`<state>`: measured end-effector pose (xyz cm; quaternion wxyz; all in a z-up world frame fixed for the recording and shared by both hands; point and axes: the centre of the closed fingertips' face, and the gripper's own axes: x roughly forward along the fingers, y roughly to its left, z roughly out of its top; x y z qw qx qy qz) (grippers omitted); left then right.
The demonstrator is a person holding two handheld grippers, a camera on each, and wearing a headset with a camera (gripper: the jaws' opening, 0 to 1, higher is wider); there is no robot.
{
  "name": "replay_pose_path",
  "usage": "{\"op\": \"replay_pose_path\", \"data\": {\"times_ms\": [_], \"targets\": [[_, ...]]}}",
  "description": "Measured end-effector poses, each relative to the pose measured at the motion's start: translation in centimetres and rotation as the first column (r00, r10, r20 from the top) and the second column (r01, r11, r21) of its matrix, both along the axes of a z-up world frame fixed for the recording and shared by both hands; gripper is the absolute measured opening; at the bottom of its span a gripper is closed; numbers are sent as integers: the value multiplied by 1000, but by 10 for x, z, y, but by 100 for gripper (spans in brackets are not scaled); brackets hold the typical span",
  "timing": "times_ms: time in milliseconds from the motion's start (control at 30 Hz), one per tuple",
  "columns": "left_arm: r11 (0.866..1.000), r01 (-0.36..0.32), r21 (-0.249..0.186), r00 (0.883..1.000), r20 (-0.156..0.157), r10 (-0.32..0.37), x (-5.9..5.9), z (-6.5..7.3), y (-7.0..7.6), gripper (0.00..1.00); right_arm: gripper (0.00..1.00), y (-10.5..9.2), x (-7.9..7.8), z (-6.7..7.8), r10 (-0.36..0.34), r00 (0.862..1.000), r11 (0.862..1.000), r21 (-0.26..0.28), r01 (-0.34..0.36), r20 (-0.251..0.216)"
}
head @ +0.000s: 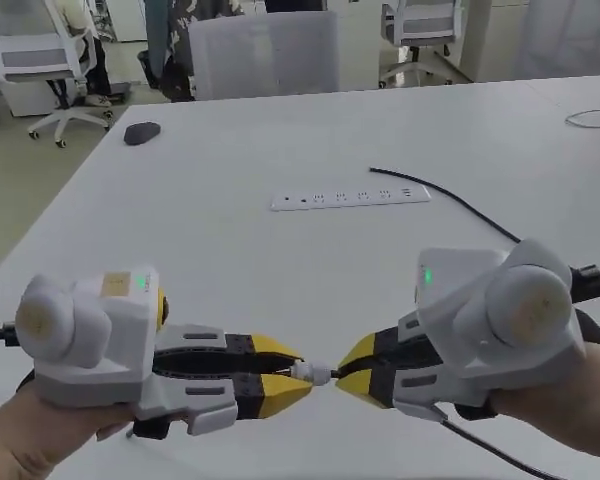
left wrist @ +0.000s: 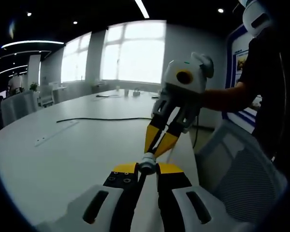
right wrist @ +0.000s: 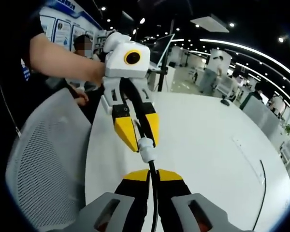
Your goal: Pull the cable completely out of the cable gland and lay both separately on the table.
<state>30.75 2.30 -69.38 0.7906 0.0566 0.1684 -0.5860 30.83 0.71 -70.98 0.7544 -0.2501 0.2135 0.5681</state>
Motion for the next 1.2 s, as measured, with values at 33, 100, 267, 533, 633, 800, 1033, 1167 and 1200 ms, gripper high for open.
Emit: {"op": "replay_pose_path", "data": {"times_ms": [33,100,267,533,633,800,1033,1167,1200], "targets": [[1000,-1,-1,1000,1,1,0,0,0,15,0,-1,0,0,-5,1000,1000,-2,5,2],[1000,-3,21,999,32,3,1,0,2,15,0,-9,4,-3,-36,999,999,-22,36,23],[1000,-8,16,999,41,8,-1,3,7,15,0,-28,8,-7,-109,994,994,-20,109,5],[999,-34,8,996,79,34,1,10,12,15,0,-72,22,-21,-206,978,977,-53,205,-13],[999,-43,8,996,82,43,2,10,17,15,0,-88,26,-25,-240,970,969,-64,239,-19],[998,-65,-4,995,82,65,4,11,23,15,0,-112,32,-30,-283,959,955,-90,281,-7],[996,-84,-3,993,88,84,4,10,26,15,0,-144,37,-39,-352,936,930,-114,348,-15],[997,-83,-3,992,91,83,5,10,25,15,0,-152,37,-43,-372,928,923,-120,366,-26],[997,-83,-4,992,91,83,5,10,25,15,0,-153,37,-44,-372,928,922,-125,366,-27]]}}
